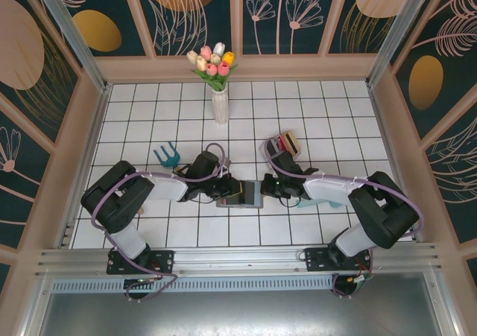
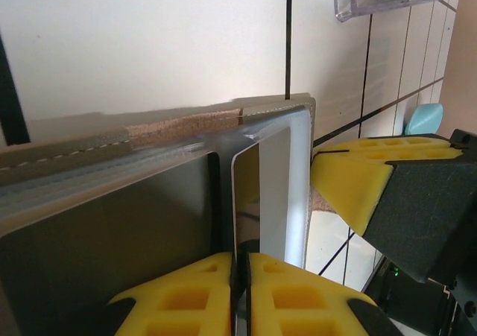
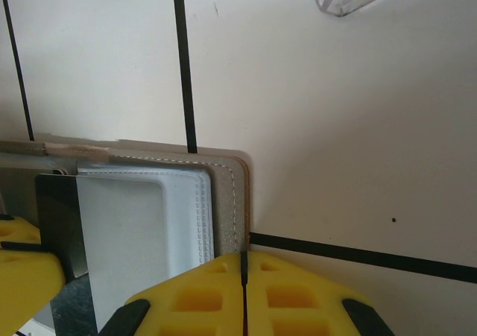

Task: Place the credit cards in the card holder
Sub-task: Insert the credit card into the card slot.

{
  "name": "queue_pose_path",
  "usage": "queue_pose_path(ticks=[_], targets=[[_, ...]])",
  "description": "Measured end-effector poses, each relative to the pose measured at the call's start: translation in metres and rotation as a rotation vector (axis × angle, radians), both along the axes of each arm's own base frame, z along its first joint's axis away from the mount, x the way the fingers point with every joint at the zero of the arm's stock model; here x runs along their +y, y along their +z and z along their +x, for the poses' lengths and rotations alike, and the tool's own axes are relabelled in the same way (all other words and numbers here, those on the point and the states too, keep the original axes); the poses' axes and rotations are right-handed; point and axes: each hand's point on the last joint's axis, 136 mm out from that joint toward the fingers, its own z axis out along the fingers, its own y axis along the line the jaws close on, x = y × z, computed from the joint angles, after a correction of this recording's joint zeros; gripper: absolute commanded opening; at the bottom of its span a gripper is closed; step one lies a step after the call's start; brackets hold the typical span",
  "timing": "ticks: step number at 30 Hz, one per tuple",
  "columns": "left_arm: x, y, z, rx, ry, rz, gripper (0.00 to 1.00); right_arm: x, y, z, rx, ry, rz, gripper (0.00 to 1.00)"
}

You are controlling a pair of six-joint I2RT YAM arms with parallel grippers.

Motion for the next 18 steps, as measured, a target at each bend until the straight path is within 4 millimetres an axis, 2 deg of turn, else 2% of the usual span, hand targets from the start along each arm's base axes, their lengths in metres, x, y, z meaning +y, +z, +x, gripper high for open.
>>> queue_pose_path(ticks=[11,18], targets=[[-0.0084,0.0003,0.0036,-0.023,0.016,0.072,0.26,-0.0007,-0.0002,0.0001,0.007,-0.027,0.01,0.0],[-0.0002,0.0014,0.0083,-0.066,0.027,0.161,0.29,-0.0008,-0.0002,0.0001,0.007,-0.027,0.01,0.0]])
